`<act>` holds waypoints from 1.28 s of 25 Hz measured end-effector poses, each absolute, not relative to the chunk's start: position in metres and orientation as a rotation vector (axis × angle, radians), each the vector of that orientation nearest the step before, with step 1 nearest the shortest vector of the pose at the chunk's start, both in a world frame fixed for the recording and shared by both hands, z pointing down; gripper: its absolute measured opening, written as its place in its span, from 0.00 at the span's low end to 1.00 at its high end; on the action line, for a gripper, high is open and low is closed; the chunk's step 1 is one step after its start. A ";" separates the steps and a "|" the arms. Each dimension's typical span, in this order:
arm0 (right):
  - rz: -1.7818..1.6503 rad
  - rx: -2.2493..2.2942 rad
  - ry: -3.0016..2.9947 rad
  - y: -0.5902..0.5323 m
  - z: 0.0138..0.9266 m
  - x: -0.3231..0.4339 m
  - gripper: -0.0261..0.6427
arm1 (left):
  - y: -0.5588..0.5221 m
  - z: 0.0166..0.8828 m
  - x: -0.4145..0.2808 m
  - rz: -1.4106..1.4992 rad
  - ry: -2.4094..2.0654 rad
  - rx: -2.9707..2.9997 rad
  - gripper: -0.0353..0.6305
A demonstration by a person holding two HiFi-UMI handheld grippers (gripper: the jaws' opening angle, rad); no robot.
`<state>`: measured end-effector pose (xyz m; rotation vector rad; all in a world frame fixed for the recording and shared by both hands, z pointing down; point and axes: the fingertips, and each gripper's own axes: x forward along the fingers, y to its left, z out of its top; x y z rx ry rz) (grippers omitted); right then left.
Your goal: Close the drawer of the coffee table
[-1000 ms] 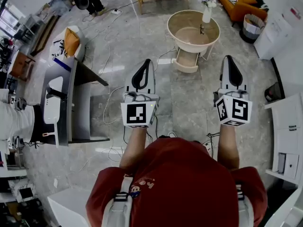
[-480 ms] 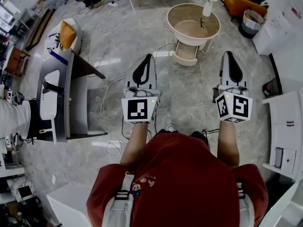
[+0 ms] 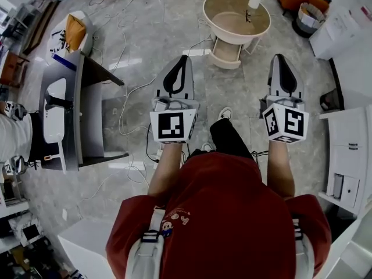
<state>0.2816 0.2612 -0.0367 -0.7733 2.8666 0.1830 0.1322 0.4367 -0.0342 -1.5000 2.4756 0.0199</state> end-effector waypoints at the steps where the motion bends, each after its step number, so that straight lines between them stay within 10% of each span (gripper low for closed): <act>1: 0.180 -0.766 2.871 0.260 -0.035 0.276 0.08 | 0.434 -0.033 0.129 0.013 2.482 -1.502 0.07; 32: -0.069 -0.881 2.928 -0.010 0.044 0.042 0.08 | 0.115 0.019 -0.082 -0.238 2.443 -1.732 0.07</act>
